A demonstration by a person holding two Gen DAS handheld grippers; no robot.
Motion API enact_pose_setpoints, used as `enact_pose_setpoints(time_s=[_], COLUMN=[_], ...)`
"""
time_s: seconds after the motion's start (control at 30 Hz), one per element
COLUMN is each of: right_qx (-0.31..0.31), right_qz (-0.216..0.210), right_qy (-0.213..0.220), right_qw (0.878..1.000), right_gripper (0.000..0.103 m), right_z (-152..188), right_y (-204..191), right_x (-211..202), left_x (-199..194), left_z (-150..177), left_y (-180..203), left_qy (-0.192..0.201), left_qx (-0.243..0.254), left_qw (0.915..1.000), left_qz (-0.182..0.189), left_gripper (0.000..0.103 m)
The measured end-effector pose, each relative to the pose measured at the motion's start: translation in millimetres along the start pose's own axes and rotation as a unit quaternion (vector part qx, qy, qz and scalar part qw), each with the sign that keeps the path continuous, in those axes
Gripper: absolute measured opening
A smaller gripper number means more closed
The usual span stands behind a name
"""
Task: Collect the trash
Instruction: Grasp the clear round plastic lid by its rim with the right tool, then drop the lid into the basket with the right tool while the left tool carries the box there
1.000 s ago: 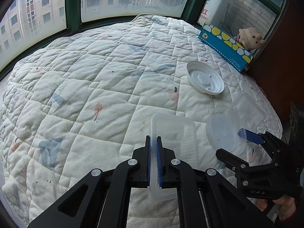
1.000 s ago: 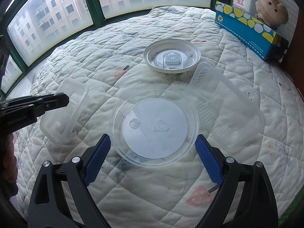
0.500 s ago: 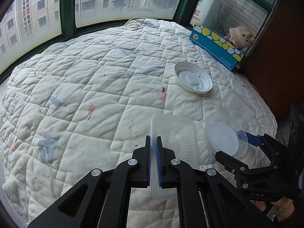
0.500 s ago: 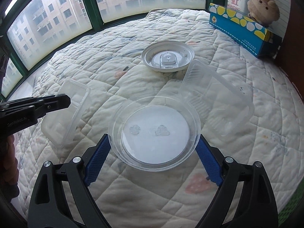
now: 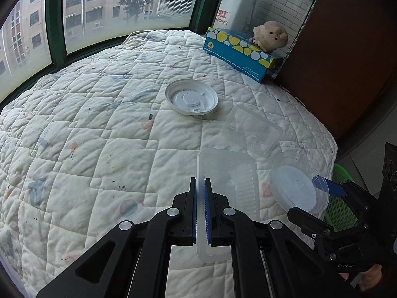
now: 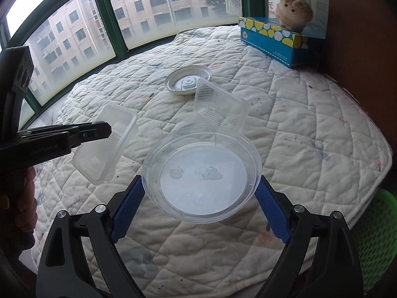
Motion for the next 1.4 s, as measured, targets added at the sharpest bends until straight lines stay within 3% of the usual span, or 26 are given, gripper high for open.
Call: enact_pose_setpoints(time_s=[0.43, 0.73, 0.97, 1.4], right_qx=[0.069, 0.119, 0.161, 0.192], right_qz=[0.074, 0.153, 0.199, 0.222], right_qy=[0.047, 0.050, 0.043, 0.064], right_qw=[0.994, 0.980, 0.966, 0.954], right_gripper=[0.088, 0.088, 0.089, 0.091], right_z=[40, 88, 124, 150], right_y=[87, 169, 223, 258], right_x=[-96, -166, -198, -234], left_x=[-17, -21, -20, -17], left_z=[13, 27, 35, 53], left_y=[105, 189, 237, 312], left_qy=[0.000, -0.006, -0.014, -0.026], left_qx=[0.062, 0.115, 0.146, 0.196], left_qw=[0.9971, 0.9906, 0.9855, 0.9741], left_qz=[0.045, 0.073, 0.085, 0.111], left_gripper=[0.006, 0.006, 0.006, 0.006])
Point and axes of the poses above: each gripper's, at about its wrist camera, not at the fingertips, and x roughly the way its jaws point, y to its right, z to its underside, the point moved 10 cm from there along x, roughly the way its jaws point, and after that the axes turned 13 degrees about -z, right-handed, at the moved point
